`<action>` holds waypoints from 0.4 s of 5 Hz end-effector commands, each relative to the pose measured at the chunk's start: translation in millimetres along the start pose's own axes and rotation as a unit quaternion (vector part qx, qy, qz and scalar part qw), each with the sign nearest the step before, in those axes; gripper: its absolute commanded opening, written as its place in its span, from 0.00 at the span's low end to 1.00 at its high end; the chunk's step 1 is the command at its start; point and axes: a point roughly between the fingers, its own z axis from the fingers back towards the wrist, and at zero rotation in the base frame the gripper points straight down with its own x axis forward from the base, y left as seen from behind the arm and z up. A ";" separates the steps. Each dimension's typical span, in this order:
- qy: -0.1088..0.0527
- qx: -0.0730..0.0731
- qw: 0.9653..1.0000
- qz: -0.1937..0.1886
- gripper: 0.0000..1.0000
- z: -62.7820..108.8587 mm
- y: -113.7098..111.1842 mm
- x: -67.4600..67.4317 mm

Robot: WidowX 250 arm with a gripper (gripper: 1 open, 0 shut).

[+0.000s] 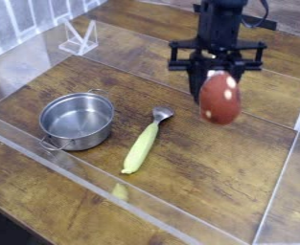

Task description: Remove the mushroom from the silver pot and put it on the table

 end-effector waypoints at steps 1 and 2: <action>-0.013 -0.021 1.000 -0.012 1.00 7.4 2.0 -10.6; -0.006 -0.041 0.999 -0.031 1.00 16.9 11.4 -8.0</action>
